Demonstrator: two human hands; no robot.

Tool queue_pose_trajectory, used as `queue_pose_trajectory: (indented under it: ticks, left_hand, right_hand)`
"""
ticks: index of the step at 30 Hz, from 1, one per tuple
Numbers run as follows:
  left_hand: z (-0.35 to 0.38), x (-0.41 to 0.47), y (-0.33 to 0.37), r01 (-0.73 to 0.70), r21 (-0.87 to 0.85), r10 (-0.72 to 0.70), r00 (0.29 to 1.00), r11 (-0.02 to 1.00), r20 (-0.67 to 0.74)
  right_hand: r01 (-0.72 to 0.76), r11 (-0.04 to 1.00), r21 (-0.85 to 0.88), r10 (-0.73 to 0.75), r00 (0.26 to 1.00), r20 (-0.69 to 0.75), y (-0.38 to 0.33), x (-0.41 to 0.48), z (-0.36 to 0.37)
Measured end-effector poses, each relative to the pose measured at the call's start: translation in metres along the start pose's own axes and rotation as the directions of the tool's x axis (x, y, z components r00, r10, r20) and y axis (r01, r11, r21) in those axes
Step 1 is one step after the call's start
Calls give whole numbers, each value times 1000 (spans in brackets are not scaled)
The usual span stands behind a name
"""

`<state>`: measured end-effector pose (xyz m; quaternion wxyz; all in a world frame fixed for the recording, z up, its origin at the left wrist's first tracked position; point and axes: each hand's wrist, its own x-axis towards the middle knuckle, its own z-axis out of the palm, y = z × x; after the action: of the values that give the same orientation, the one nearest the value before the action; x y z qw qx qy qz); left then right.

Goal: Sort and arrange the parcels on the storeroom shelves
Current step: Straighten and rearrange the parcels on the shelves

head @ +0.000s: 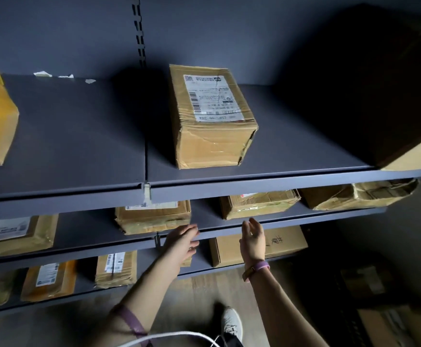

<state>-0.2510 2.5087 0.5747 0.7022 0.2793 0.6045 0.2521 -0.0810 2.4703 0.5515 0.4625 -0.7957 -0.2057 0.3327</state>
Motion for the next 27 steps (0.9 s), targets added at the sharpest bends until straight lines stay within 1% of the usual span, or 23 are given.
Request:
queue_pose_trajectory:
  ticks: [4,7,10,13,17,19,21,23,25,27]
  left_hand:
    - [57,11,13,-85,30,86,996,996,-11]
    - [95,25,21,-125,-10,124,987,992,-98]
    - [128,39,25,-136,-63,120,971,989,-204]
    - [152,50,24,-122,-38,104,945,992,-309]
    - [171,57,20,-96,-22,81,928,995,-362]
    - [176,56,19,-86,-36,66,924,996,-378]
    - [177,52,18,-106,-65,73,918,992,-389]
    - [175,44,15,-138,-109,84,915,984,-395]
    - [174,33,9,-154,-83,108,908,985,-406]
    - [173,23,0,-142,-32,114,894,989,-433]
  right_hand:
    - [1,1000,-8,-2,994,-107,-2,51,-46]
    - [37,999,-1,-37,991,-127,-6,99,-77]
    - [87,996,-13,-88,996,-35,-12,140,-102]
    - [124,990,-60,-119,989,87,-15,168,-116]
    - [217,960,-176,-169,953,253,-15,188,-122]
    - [231,956,-182,-178,947,267,-14,192,-123]
    - [215,965,-152,-173,953,247,-14,191,-126]
    - [182,980,-80,-159,959,234,-12,187,-132]
    - [126,992,28,-129,962,241,-6,179,-140]
    - [87,990,108,-111,964,243,2,167,-148]
